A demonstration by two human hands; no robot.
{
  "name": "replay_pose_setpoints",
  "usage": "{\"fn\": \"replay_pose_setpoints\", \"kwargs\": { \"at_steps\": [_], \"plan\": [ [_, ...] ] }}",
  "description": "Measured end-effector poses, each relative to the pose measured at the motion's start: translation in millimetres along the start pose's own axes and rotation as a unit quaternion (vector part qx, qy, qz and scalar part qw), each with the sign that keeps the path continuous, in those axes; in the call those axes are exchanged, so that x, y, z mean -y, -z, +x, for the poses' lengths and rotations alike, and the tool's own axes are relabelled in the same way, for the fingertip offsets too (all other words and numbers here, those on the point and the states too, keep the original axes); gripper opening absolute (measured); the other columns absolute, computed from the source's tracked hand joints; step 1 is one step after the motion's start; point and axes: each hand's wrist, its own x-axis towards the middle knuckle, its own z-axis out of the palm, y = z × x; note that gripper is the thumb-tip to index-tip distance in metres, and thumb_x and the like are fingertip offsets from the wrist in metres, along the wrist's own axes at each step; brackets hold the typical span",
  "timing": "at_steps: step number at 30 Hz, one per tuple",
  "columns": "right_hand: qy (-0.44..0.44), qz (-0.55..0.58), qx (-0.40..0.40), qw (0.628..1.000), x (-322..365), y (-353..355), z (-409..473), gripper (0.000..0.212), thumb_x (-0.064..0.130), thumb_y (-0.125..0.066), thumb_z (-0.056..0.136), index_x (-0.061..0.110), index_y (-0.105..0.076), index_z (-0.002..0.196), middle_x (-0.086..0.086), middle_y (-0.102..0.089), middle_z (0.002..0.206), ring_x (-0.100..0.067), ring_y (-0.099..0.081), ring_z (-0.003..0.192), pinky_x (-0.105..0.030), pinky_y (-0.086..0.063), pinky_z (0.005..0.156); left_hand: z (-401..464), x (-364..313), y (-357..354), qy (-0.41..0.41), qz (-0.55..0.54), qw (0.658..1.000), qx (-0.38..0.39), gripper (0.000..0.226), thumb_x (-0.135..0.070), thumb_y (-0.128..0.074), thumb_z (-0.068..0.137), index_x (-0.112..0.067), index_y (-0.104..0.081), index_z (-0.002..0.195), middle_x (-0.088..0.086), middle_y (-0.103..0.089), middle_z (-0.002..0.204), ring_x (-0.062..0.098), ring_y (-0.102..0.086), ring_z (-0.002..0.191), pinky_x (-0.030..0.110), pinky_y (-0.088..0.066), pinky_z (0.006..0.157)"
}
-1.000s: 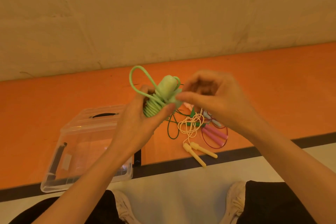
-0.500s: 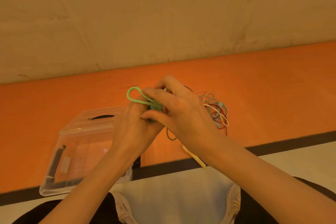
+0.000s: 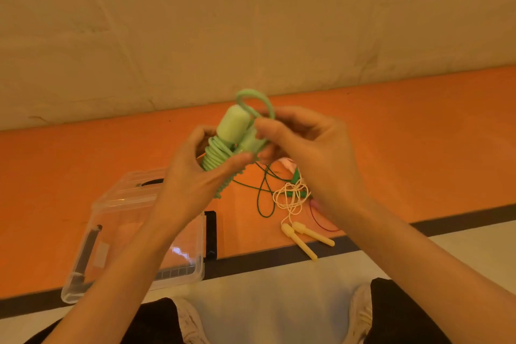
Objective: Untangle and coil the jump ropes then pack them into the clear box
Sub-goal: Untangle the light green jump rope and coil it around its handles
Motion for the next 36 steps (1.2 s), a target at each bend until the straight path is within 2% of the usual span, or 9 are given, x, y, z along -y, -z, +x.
{"fn": "replay_pose_setpoints", "kwargs": {
  "at_steps": [4, 7, 11, 17, 23, 28, 30, 33, 36],
  "plan": [
    [-0.148, 0.163, 0.036, 0.975, 1, 6, -4, 0.024, 0.021, -0.062, 0.080, 0.001, -0.065, 0.092, -0.005, -0.065, 0.070, -0.009, -0.059, 0.052, -0.022, -0.055, 0.054, 0, 0, 3, 0.013, -0.078, 0.997, -0.010, 0.039, -0.038, -0.062, 0.076, -0.019, -0.055, 0.110, -0.009, -0.067, 0.081, 0.007, -0.063, 0.068, 0.021, -0.050, 0.055],
    [-0.211, 0.160, 0.094, 0.960, 1, 1, -9, 0.024, 0.018, -0.061, 0.080, -0.002, -0.065, 0.092, -0.006, -0.066, 0.068, -0.010, -0.059, 0.050, -0.022, -0.055, 0.051, -2, 1, 2, -0.004, -0.101, 0.995, -0.006, 0.036, -0.035, -0.059, 0.083, -0.018, -0.054, 0.115, -0.005, -0.064, 0.086, 0.005, -0.061, 0.073, 0.021, -0.048, 0.057],
    [-0.174, 0.054, 0.107, 0.977, 5, -7, -16, 0.016, 0.006, -0.058, 0.090, -0.006, -0.067, 0.097, -0.011, -0.065, 0.067, -0.017, -0.060, 0.050, -0.027, -0.056, 0.050, 0, 5, 2, -0.034, -0.117, 0.993, -0.002, 0.027, -0.031, -0.064, 0.089, -0.020, -0.056, 0.112, -0.001, -0.063, 0.090, 0.010, -0.059, 0.078, 0.020, -0.048, 0.060],
    [-0.116, -0.002, 0.072, 0.991, 8, -11, -20, 0.011, 0.002, -0.057, 0.091, 0.002, -0.068, 0.087, -0.009, -0.065, 0.062, -0.022, -0.063, 0.047, -0.030, -0.056, 0.047, 0, 7, 4, -0.085, -0.118, 0.989, 0.022, 0.025, -0.042, -0.060, 0.081, -0.049, -0.060, 0.105, -0.008, -0.065, 0.096, 0.011, -0.061, 0.086, 0.026, -0.050, 0.070],
    [-0.062, -0.101, 0.060, 0.991, 0, -11, -24, 0.010, 0.007, -0.061, 0.091, 0.013, -0.069, 0.092, -0.010, -0.070, 0.074, -0.022, -0.070, 0.058, -0.030, -0.058, 0.055, -4, -1, 9, -0.229, 0.024, 0.972, -0.041, 0.035, -0.019, -0.075, 0.082, -0.031, -0.052, 0.107, -0.021, -0.060, 0.101, 0.000, -0.058, 0.091, 0.015, -0.046, 0.074],
    [-0.061, -0.099, 0.072, 0.991, -3, -9, -21, 0.025, 0.001, -0.054, 0.093, 0.022, -0.068, 0.094, -0.006, -0.072, 0.083, -0.020, -0.070, 0.064, -0.028, -0.059, 0.061, -2, 4, 17, -0.381, 0.198, 0.898, -0.092, 0.043, -0.029, -0.076, 0.079, -0.027, -0.052, 0.115, -0.016, -0.055, 0.124, 0.015, -0.055, 0.112, 0.049, -0.047, 0.079],
    [-0.069, -0.055, 0.065, 0.994, -1, -10, -20, 0.021, -0.001, -0.054, 0.092, 0.014, -0.068, 0.094, -0.009, -0.072, 0.078, -0.019, -0.067, 0.056, -0.025, -0.056, 0.055, -4, 0, 12, -0.342, 0.153, 0.922, -0.095, 0.042, -0.027, -0.076, 0.079, -0.032, -0.052, 0.112, -0.017, -0.056, 0.119, 0.015, -0.057, 0.108, 0.044, -0.050, 0.078],
    [-0.090, 0.017, 0.025, 0.996, 6, -9, -17, 0.015, 0.001, -0.056, 0.089, 0.006, -0.069, 0.094, -0.007, -0.068, 0.067, -0.012, -0.055, 0.044, -0.020, -0.048, 0.044, -7, -4, 7, -0.183, -0.020, 0.980, -0.077, 0.034, -0.025, -0.073, 0.081, -0.027, -0.052, 0.108, -0.018, -0.059, 0.096, 0.001, -0.058, 0.085, 0.017, -0.048, 0.067],
    [-0.077, -0.012, 0.016, 0.997, 14, -6, -14, 0.018, 0.005, -0.054, 0.091, 0.014, -0.070, 0.090, 0.000, -0.063, 0.060, -0.007, -0.051, 0.043, -0.017, -0.045, 0.043, -2, 1, 16, -0.036, -0.197, 0.979, -0.048, 0.052, -0.041, -0.072, 0.076, -0.014, -0.056, 0.118, -0.005, -0.067, 0.099, 0.008, -0.062, 0.078, 0.021, -0.050, 0.060]
  ]
}}
